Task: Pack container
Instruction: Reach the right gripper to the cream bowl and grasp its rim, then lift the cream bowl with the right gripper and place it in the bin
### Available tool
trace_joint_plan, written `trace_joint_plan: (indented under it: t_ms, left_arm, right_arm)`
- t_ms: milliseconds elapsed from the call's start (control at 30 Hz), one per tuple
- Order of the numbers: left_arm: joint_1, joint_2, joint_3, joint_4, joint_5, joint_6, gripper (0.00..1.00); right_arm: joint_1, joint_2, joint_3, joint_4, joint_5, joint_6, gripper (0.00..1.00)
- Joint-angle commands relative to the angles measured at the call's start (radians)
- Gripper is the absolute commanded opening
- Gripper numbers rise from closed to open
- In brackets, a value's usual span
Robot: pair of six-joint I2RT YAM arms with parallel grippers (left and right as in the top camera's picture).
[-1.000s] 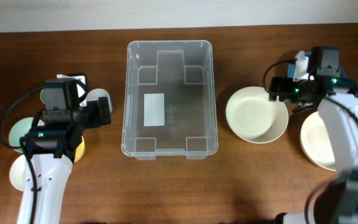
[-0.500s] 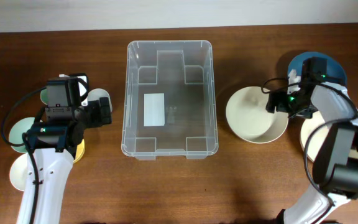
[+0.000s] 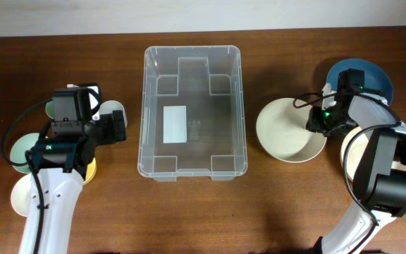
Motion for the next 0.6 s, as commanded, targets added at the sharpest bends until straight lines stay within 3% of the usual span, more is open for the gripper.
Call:
trace_joint_plan:
  t_ms: [0,267,567]
  left_arm:
    - [0.005,0.004,0.024,0.0,0.004,-0.013,0.98]
    - [0.005,0.004,0.024,-0.001,0.003,-0.013,0.95]
    - [0.005,0.004,0.024,-0.004,0.003,-0.013,0.93]
  right_arm:
    - [0.0,0.017,0.011,0.001,-0.011,0.0,0.35]
    - [0.0,0.017,0.011,0.005,-0.011,0.0,0.04]
    - [0.0,0.0,0.035,0.004,-0.065,0.053,0.04]
